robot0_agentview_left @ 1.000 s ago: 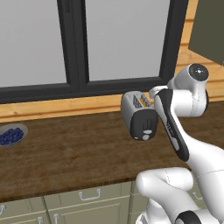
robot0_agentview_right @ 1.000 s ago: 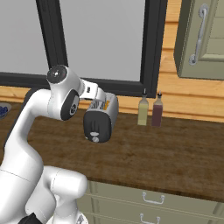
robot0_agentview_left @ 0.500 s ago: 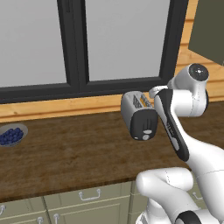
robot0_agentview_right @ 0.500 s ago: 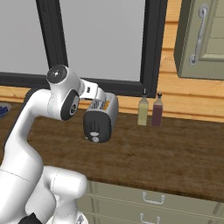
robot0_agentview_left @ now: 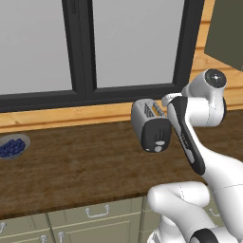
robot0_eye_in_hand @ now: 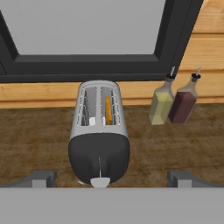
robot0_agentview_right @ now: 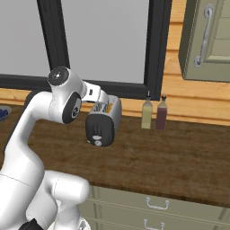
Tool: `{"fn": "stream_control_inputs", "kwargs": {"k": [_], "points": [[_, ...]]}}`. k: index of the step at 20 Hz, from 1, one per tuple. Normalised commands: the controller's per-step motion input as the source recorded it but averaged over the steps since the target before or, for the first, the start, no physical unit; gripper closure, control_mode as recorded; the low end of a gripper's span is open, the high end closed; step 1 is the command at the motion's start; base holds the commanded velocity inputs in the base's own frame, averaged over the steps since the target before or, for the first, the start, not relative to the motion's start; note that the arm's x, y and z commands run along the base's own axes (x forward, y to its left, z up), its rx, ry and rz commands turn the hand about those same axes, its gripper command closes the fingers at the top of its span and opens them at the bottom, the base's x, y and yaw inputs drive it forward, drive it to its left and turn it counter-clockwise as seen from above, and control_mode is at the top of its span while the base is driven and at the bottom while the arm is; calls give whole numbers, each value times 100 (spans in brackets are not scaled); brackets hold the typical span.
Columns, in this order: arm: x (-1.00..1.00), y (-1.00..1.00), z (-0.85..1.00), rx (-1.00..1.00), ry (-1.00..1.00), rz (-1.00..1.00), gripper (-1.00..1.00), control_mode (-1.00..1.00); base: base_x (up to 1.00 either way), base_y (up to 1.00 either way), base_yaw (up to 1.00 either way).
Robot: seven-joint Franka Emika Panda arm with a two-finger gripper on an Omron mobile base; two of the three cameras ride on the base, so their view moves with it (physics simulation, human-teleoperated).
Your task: Start the toaster. Once the lever pops up, take the bread to the plate on the dining counter.
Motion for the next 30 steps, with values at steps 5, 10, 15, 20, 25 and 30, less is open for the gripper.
{"fn": "stream_control_inputs", "kwargs": {"k": [5, 10, 15, 20, 25, 30], "points": [[0, 0, 0, 0, 0, 0, -100, -100, 0, 0, 0], [0, 0, 0, 0, 0, 0, -100, -100, 0, 0, 0], [0, 0, 0, 0, 0, 0, -100, -100, 0, 0, 0], [0, 0, 0, 0, 0, 0, -100, -100, 0, 0, 0], [0, 0, 0, 0, 0, 0, -100, -100, 0, 0, 0], [0, 0, 0, 0, 0, 0, -100, -100, 0, 0, 0]]}}
